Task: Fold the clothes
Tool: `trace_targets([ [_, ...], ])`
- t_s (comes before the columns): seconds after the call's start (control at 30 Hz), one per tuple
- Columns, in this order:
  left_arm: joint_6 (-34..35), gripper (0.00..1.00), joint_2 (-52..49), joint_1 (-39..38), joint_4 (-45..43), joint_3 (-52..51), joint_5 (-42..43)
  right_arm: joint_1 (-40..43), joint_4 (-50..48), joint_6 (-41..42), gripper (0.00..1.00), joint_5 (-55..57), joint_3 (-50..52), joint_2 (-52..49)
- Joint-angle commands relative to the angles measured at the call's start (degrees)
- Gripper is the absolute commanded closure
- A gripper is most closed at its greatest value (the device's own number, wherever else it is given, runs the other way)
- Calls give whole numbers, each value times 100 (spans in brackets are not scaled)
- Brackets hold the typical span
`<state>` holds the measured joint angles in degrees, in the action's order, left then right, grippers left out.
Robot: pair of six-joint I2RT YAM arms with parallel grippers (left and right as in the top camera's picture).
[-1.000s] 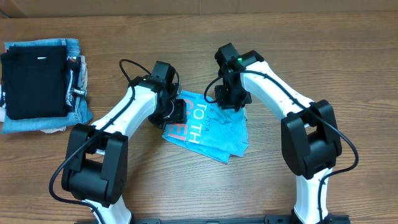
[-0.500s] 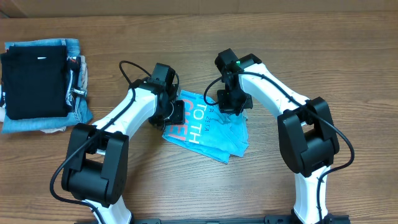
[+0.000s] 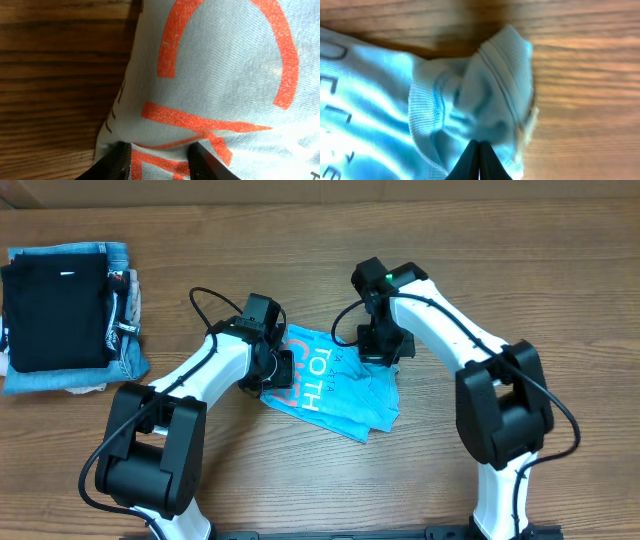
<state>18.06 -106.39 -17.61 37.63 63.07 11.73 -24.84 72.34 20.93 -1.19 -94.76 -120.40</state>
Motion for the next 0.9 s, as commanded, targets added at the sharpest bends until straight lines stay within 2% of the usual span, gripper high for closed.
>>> trace_targets([
  [0.0,39,58,-240,4,68,-271,-295,22,-59,-33,96,20,-197,356],
  [0.07,39,55,-240,4,66,-271,-295,15,-229,-286,95,-249,-197,356],
  [0.1,39,55,-240,7,66,-271,-295,15,-334,-398,85,-304,-197,354],
  [0.13,39,55,-240,4,66,-271,-295,15,-426,-457,80,-302,-197,354],
  [0.17,39,55,-240,4,66,-271,-295,15,-509,-492,79,-297,-197,354],
  [0.3,39,54,-240,4,87,-271,-297,15,-612,-479,79,-299,-197,271],
  [0.43,39,53,-240,4,87,-271,-295,15,-634,-448,73,-374,-146,57],
  [0.87,39,51,-240,7,101,-271,-295,-33,-861,-463,74,-654,114,-55],
])
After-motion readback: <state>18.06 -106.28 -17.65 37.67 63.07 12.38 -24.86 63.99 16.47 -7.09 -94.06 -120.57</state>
